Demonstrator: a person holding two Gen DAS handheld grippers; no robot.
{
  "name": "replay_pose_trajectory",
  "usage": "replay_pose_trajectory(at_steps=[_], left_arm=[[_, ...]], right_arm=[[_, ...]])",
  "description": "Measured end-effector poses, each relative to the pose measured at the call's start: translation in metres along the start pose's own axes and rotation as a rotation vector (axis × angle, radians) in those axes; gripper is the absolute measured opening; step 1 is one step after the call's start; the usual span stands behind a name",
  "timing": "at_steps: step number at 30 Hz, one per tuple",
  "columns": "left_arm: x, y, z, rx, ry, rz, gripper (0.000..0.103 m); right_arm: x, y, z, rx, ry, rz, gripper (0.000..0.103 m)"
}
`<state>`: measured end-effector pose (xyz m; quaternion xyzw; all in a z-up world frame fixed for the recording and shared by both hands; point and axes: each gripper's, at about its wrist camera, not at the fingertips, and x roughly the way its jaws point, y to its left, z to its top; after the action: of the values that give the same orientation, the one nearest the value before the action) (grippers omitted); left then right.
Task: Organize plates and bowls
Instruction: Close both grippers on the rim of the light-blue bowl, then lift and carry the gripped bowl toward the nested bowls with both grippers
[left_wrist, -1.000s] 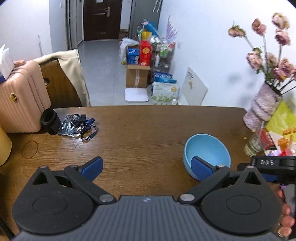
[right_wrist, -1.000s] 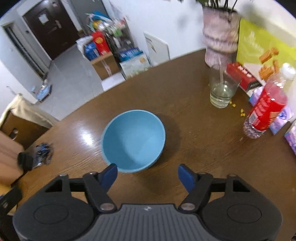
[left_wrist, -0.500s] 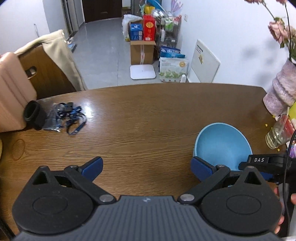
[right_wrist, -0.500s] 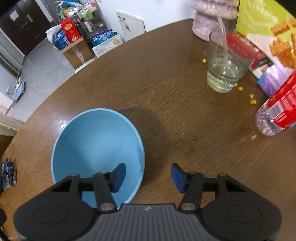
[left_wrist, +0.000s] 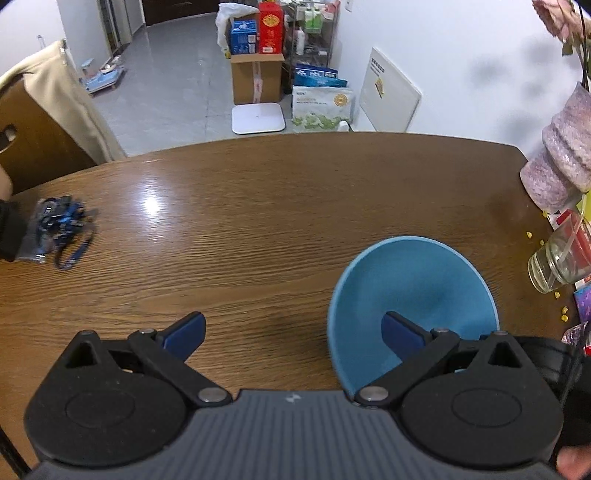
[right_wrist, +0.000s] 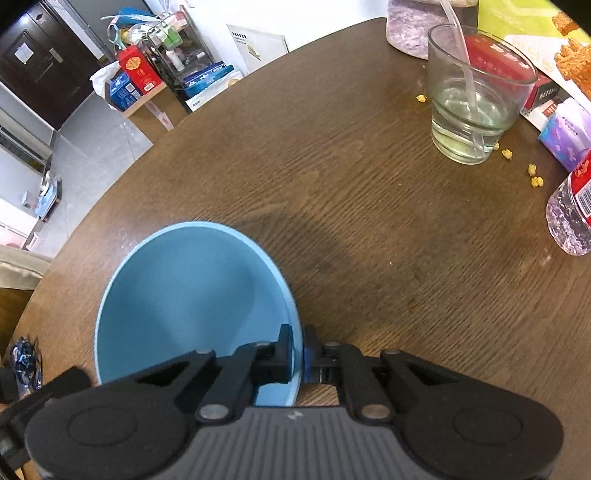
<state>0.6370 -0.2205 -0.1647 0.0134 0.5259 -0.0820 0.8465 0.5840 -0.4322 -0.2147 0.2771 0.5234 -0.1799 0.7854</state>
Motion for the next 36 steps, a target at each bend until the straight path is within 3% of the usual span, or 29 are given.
replay_pose_trajectory(at_steps=[6,9,11,14,20,36], left_arm=[[0.029,-0.014,-0.001,0.009,0.031,-0.004,0.098],[0.041,-0.018,-0.002,0.009,0.055,-0.006,0.077],[0.048,-0.019,-0.002,0.005,0.070,-0.020,0.052],[0.054,-0.020,-0.004,0.014,0.082,-0.057,0.022],[0.057,-0.018,-0.006,0.023,0.071,-0.059,0.016],[0.043,-0.020,-0.002,0.031,0.047,-0.057,0.016]], right_arm=[[0.003,0.000,0.006,-0.007,-0.003,0.006,0.005],[0.004,0.001,0.007,-0.015,-0.005,0.008,0.005],[0.004,0.002,0.006,-0.023,-0.007,0.008,0.005],[0.004,0.004,0.007,-0.033,-0.011,0.011,0.005],[0.007,0.005,0.007,-0.040,-0.013,0.014,0.005],[0.003,0.001,0.003,-0.034,-0.014,0.024,0.005]])
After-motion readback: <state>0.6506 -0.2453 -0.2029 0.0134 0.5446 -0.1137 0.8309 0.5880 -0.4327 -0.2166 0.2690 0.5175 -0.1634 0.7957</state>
